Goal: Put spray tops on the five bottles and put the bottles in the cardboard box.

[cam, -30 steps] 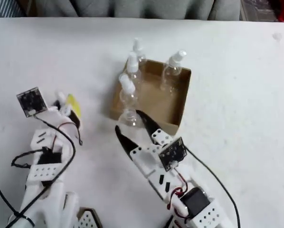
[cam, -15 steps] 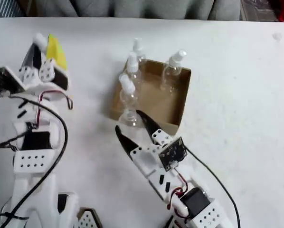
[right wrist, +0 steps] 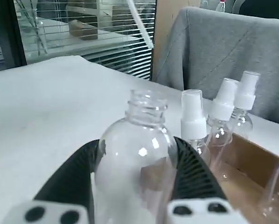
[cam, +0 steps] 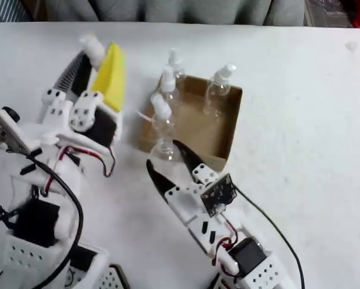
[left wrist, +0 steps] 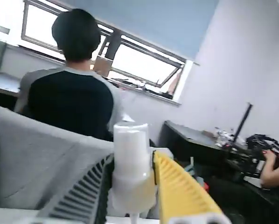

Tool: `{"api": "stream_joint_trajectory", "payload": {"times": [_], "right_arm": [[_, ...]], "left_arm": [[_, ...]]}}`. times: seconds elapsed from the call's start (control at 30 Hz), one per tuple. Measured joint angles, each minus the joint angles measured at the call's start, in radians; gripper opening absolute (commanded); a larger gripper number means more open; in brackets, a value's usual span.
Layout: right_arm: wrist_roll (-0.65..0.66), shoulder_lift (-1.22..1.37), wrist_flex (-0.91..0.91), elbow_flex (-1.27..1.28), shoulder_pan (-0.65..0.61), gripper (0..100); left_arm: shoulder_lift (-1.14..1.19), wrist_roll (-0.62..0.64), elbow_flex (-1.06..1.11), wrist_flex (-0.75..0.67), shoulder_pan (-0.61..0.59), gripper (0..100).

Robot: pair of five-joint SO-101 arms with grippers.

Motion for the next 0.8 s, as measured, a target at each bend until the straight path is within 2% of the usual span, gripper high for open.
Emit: {"api": "stream_joint_trajectory", "payload": {"times": [0.23, 0.47, 0.7, 0.8], "right_arm": [[0.000, 0.000, 0.011, 0.000, 0.000, 1.5], [0.000, 0.000, 0.011, 0.000, -0.002, 1.5], [0.000, 0.000, 0.011, 0.000, -0.002, 1.5], [0.000, 0.000, 0.012, 0.000, 0.000, 1.5]], "left_arm": [[0.002, 0.000, -0.087, 0.072, 0.074, 2], [0.002, 0.000, -0.135, 0.203, 0.077, 2], [0.011, 0.000, -0.091, 0.203, 0.077, 2], [0.055, 0.000, -0.057, 0.161, 0.077, 2]]}}
